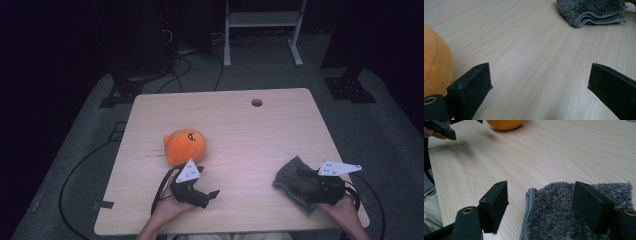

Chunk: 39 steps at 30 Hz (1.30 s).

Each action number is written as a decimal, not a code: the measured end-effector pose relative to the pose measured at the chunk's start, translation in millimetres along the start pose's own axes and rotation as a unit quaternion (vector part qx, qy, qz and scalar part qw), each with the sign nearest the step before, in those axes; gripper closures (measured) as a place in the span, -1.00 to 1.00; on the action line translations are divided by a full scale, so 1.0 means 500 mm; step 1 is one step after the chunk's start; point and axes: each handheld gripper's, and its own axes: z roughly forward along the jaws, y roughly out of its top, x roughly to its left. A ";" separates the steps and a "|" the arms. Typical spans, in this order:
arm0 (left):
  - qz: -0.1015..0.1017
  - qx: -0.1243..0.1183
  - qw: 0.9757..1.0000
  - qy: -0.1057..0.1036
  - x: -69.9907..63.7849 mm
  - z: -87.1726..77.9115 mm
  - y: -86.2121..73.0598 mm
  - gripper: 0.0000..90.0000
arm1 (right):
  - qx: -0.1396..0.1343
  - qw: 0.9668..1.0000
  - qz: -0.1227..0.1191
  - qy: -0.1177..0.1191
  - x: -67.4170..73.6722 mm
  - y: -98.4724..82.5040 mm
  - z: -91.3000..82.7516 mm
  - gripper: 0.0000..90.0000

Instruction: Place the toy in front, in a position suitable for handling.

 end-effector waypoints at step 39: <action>-0.027 -0.046 0.986 0.157 0.204 -0.086 0.030 -0.89 | 0.018 1.000 -0.014 0.009 0.002 0.012 0.027 -0.40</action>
